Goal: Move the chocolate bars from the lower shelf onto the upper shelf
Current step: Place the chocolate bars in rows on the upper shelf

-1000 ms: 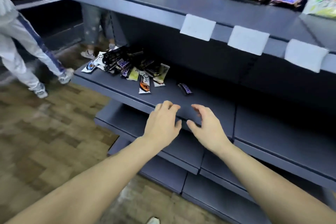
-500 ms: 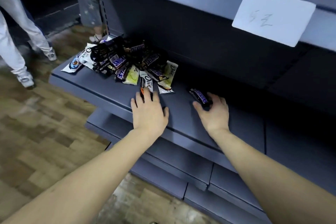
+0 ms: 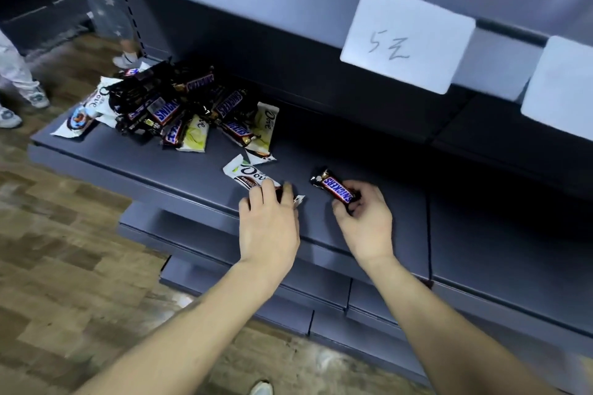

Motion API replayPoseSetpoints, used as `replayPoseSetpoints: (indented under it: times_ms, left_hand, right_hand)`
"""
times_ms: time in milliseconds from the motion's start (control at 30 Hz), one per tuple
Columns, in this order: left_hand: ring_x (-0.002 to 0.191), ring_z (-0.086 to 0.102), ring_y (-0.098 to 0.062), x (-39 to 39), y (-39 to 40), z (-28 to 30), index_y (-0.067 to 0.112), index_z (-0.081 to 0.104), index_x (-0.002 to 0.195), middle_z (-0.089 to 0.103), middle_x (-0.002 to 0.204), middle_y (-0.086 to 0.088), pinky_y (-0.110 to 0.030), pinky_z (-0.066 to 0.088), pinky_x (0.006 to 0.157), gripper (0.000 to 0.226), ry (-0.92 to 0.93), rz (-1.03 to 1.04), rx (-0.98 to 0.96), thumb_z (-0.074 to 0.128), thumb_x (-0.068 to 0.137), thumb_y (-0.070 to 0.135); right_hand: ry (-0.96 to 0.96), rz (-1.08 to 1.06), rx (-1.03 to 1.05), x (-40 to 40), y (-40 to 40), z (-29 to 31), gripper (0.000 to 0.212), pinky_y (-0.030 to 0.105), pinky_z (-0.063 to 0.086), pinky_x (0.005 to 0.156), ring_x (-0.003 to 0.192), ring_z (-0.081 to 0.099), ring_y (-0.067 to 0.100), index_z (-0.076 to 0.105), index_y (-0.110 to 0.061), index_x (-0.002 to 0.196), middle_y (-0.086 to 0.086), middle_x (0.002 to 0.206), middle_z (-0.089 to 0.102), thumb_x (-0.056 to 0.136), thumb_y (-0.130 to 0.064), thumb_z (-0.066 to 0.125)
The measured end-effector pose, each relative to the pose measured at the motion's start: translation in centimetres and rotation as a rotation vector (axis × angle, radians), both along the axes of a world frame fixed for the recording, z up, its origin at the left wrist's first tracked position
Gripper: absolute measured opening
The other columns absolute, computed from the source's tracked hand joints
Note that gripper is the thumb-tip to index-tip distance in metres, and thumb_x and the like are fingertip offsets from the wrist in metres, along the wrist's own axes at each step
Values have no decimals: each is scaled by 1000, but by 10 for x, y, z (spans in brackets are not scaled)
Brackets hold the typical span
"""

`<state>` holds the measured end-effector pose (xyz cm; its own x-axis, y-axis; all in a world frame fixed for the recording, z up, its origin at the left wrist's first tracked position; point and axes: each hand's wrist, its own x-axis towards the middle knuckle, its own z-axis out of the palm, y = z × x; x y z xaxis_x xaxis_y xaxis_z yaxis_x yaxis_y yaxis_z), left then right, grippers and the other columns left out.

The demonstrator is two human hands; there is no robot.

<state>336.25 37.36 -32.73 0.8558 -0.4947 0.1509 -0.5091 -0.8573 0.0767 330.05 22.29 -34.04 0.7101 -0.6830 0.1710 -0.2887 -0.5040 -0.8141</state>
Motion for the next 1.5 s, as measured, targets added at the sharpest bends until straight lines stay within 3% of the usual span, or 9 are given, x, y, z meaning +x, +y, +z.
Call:
replayPoseSetpoints:
  times_ms: [167, 233, 300, 400, 533, 700, 867, 1200, 1500]
  left_hand:
    - [116, 40, -28, -10, -8, 7, 15, 27, 147, 37, 132, -12, -37, 37, 94, 61, 82, -50, -11, 39, 96, 47]
    - [113, 44, -28, -16, -8, 10, 14, 31, 145, 41, 129, -11, -37, 40, 92, 65, 109, -62, -55, 45, 93, 49]
    - [110, 47, -26, -20, -3, 9, 15, 40, 141, 47, 123, -8, -37, 44, 89, 59, 140, -110, -181, 53, 91, 43]
    - [109, 49, -25, -12, 9, 5, 16, 52, 133, 50, 122, -4, -37, 50, 87, 47, 165, -188, -390, 62, 87, 18]
    - [123, 42, -28, 18, 27, 1, 18, 47, 139, 45, 140, -1, -40, 45, 93, 57, 103, -186, -324, 62, 84, 9]
    - [126, 31, -24, 37, 32, 1, 26, 39, 145, 46, 137, 6, -37, 35, 97, 56, 164, -260, -200, 58, 92, 27]
    - [109, 42, -23, 28, 30, 8, 27, 61, 124, 56, 113, 7, -38, 36, 94, 44, 129, -334, -158, 71, 82, 31]
    - [99, 50, -21, -54, 35, 52, 23, 62, 116, 56, 107, 6, -39, 40, 100, 40, -106, -466, -220, 74, 79, 30]
    - [100, 49, -19, -153, 42, 130, 18, 60, 120, 55, 110, 3, -40, 37, 104, 41, -266, -555, -258, 72, 82, 28]
  right_hand:
    - [29, -119, 46, -25, 8, 6, 36, 20, 49, 74, 83, 57, 3, 57, -28, 106, -13, 97, 58, 80, -47, 74]
    - [32, -82, 35, -32, 4, 6, 24, 28, 50, 81, 87, 59, 5, 58, -30, 113, -12, 96, 62, 92, -41, 62]
    - [57, -13, -13, -36, -4, 6, 37, 27, 49, 83, 84, 58, 5, 51, -36, 130, -10, 97, 60, 97, -21, 56]
    - [260, 138, -195, -30, -15, 13, 68, 21, 49, 77, 86, 58, 9, 32, -47, 146, -6, 134, 37, 94, -8, 52]
    - [429, 258, -343, -16, -24, 18, 53, 31, 54, 82, 116, 53, 17, 47, -44, 138, -12, 159, 9, 95, -11, 50]
    - [280, 108, -184, -30, -28, 10, 40, 30, 52, 91, 95, 60, 12, 59, -28, 130, -6, 134, 46, 91, -22, 66]
    - [249, 24, -102, -63, -27, 16, 38, 0, 37, 71, 74, 52, -1, 65, -22, 121, -9, 107, 56, 84, -21, 75]
    - [78, 35, -11, -151, -33, 64, 29, 19, 49, 70, 78, 59, 0, 71, -37, 104, -21, 94, 60, 77, -33, 81]
    - [23, 177, -393, -259, -33, 154, 33, 15, 41, 64, 74, 57, 7, 65, -44, 112, -27, 101, 59, 80, -48, 72]
